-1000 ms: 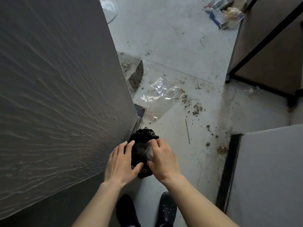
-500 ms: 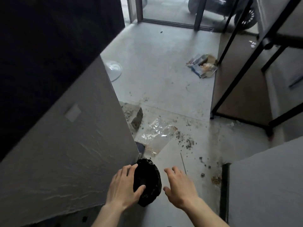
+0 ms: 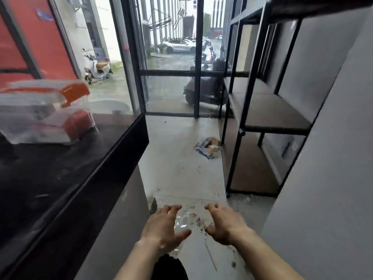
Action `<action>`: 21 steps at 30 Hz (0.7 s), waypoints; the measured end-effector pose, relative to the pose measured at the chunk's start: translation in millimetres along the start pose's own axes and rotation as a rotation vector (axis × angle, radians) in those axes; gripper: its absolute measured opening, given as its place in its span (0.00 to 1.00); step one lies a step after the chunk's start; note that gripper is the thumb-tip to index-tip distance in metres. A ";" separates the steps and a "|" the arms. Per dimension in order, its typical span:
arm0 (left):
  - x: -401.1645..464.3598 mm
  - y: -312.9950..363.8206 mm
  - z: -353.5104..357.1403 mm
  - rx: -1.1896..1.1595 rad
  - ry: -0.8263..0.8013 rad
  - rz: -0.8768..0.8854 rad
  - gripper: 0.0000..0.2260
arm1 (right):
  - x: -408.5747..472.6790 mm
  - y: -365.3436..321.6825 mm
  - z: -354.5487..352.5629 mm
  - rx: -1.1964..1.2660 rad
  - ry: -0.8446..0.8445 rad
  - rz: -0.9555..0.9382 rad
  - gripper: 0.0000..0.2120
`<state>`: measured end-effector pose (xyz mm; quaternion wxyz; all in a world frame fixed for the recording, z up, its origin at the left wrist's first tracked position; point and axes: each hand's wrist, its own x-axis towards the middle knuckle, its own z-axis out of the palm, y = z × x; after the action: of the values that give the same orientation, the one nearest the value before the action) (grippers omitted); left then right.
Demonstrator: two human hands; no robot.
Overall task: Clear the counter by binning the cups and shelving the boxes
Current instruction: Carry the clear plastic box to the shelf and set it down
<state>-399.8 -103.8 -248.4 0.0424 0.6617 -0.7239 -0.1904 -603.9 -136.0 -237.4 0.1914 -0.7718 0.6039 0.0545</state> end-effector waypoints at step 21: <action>-188.9 -56.3 -253.0 -0.047 0.306 0.111 0.28 | -149.1 -219.9 -167.4 -0.107 0.289 -0.093 0.29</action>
<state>-244.7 21.7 2.7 0.1781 0.6407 -0.7399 -0.1015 -458.4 -17.2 14.3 0.0635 -0.8078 0.5850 -0.0340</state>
